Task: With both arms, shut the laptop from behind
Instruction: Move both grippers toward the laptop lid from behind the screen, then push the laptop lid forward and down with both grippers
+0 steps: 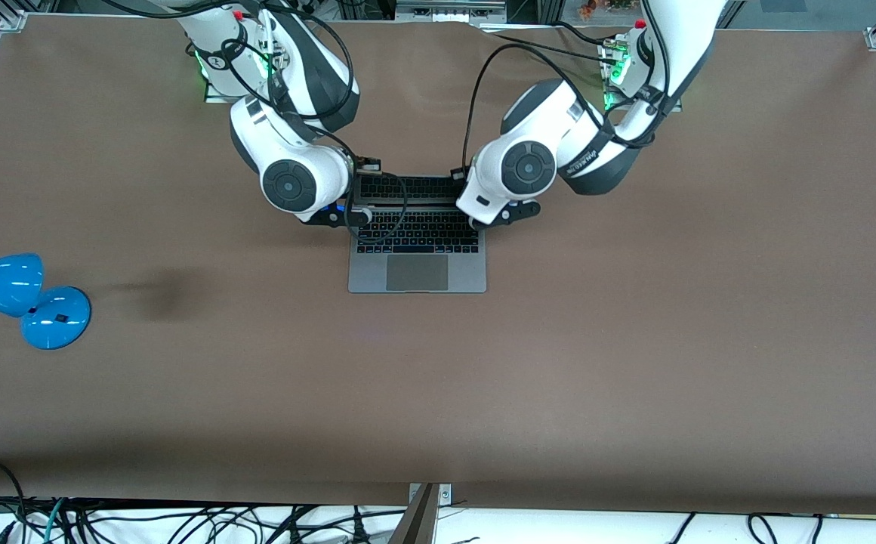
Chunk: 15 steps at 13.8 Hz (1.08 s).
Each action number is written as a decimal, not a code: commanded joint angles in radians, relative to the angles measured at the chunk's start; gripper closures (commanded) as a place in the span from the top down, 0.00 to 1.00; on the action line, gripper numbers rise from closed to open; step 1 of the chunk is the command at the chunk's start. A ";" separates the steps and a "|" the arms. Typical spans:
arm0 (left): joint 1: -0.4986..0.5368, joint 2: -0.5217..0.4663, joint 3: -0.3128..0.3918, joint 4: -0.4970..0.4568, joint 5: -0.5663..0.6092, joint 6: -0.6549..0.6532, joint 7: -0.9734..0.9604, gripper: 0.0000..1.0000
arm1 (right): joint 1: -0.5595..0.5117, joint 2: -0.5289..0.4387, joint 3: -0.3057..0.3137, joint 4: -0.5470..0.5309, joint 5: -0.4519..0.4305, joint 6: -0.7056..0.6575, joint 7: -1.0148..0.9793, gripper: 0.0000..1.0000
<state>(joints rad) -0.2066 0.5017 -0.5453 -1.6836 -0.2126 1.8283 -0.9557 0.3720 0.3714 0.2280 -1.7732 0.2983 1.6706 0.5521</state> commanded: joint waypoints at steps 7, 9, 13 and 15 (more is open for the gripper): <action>-0.004 0.113 0.004 0.102 0.058 0.002 0.011 0.00 | 0.002 0.009 -0.032 0.012 -0.062 0.152 -0.058 0.13; -0.004 0.116 0.005 0.102 0.058 0.002 0.011 0.00 | 0.001 0.012 -0.044 0.012 -0.061 0.166 -0.080 0.06; -0.005 0.127 0.015 0.104 0.079 0.008 0.011 0.00 | 0.002 0.033 -0.071 0.035 -0.059 0.169 -0.122 0.00; -0.004 0.141 0.015 0.108 0.087 0.009 0.011 0.00 | 0.002 0.035 -0.082 0.037 -0.060 0.176 -0.124 0.00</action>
<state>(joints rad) -0.2066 0.6214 -0.5298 -1.5923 -0.1543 1.8326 -0.9556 0.3714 0.3877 0.1582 -1.7639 0.2475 1.8397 0.4481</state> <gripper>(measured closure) 0.991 0.991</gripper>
